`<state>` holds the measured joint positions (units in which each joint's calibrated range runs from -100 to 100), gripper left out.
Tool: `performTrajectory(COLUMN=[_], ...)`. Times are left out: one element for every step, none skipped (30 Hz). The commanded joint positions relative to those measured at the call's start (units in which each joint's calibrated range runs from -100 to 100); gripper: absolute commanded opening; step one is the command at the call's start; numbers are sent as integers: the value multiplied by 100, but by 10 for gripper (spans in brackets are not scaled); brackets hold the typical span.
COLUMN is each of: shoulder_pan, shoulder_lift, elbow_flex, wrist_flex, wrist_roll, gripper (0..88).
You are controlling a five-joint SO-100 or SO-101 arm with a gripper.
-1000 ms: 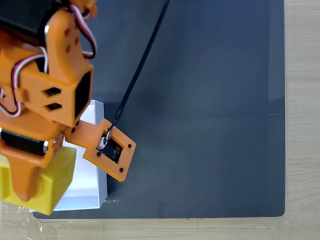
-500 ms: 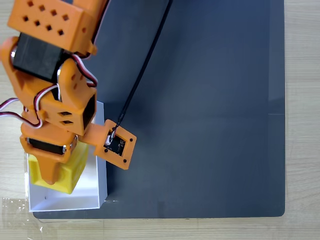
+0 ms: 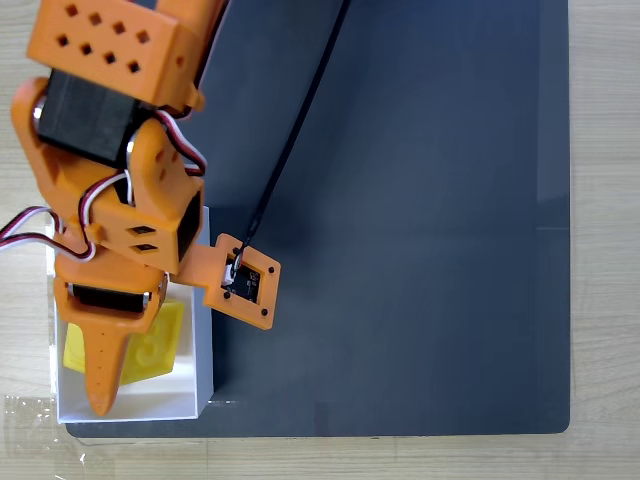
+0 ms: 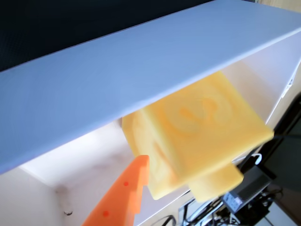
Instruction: Grasp a yellow block and put it in the box
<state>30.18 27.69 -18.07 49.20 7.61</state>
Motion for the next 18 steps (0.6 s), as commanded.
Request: performTrajectory(shoulder_pan=[12,-13,-64,-140,-215,-308,-434,-577,-720,-897,-1099,-1318,-1554,-1773,-1983,-2143,-2269,-2353], shoulder_lift=[-658,-862,-1091,-1362,-1667,-2014,-2379,-2777,-3175,-3591,-4006,-4404,-4811,-5175,-5540,-5879,-6226,-6557], elbow_flex=[-278,-242,-224,-224,-224,-224,-224,-224,-224,-224,-215,-161,-52,129,364,671,1069,1522], wrist_flex=[2,2,19,141,307,525,778,1049,1337,1625,1913,2174,2392,2584,2750,2899,3012,3056], wrist_roll=[-37,-47,-89,-194,-341,-493,-640,-776,-929,-1086,-1233,-1359,-1443,-1469,-1479,-1485,-1511,-1511], gripper=[437,437,436,436,436,429,413,386,349,302,250,191,130,68,11,6,20,26])
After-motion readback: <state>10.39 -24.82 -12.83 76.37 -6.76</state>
